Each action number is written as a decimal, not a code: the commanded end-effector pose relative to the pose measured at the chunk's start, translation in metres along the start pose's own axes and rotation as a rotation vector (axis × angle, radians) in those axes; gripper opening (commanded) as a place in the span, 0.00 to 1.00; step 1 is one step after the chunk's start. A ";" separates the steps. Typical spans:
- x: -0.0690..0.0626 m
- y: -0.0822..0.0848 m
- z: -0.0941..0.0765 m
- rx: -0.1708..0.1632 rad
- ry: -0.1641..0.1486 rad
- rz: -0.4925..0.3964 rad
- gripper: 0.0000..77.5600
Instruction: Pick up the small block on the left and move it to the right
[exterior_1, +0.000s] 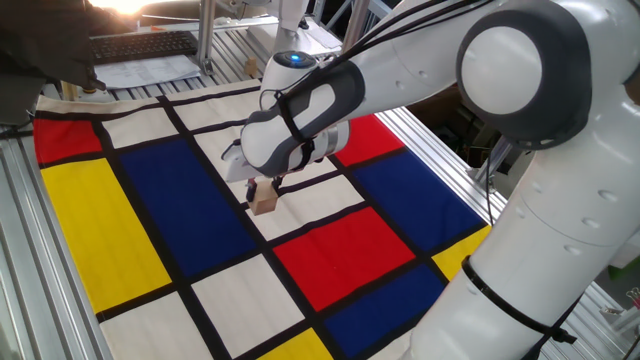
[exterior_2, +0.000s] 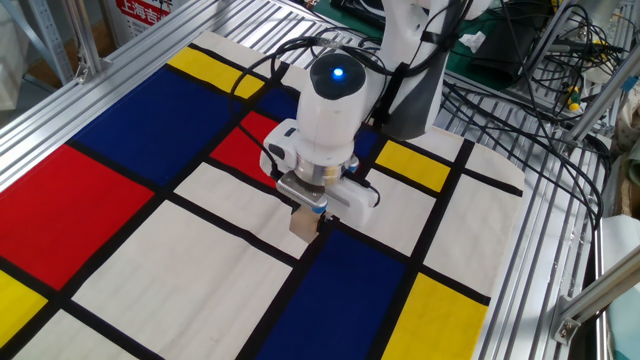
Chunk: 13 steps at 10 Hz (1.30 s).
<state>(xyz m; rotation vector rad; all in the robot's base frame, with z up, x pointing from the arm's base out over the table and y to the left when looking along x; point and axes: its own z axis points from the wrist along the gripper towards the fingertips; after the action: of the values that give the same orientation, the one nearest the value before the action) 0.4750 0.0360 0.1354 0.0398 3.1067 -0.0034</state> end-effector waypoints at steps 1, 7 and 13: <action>-0.001 0.001 -0.002 -0.014 0.013 -0.102 0.01; -0.001 0.002 -0.003 -0.026 0.010 -0.050 0.01; -0.001 0.002 -0.003 -0.023 0.011 -0.046 0.01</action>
<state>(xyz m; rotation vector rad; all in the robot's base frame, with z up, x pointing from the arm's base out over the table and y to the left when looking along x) 0.4747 0.0376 0.1370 -0.0326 3.1206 0.0313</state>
